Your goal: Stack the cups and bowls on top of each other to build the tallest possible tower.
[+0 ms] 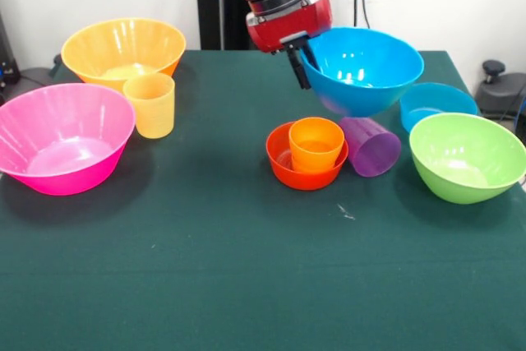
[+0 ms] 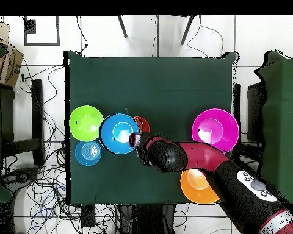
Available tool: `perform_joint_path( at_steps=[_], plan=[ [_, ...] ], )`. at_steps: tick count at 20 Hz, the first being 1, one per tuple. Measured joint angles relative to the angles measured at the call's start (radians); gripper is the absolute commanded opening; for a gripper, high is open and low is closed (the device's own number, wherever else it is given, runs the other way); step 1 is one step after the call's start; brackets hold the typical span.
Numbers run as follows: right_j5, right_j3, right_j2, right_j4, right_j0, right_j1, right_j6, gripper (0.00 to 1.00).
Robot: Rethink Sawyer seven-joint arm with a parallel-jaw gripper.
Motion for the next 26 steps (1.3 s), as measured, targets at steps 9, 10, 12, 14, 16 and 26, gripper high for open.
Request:
perform_joint_path(
  at_steps=[9,10,12,14,16,26],
  plan=[
    [0.000,0.000,0.000,0.000,-0.019,0.002,0.000,0.00],
    [0.000,0.000,0.000,0.000,-0.021,0.002,0.000,0.00],
    [0.000,0.000,0.000,0.000,-0.027,0.006,0.000,0.00],
    [0.000,0.000,0.000,0.000,-0.034,0.012,0.000,0.00],
    [0.000,0.000,0.000,0.000,-0.048,0.024,0.000,0.00],
    [0.000,0.000,0.000,0.000,-0.063,0.056,0.000,0.00]
  ],
)
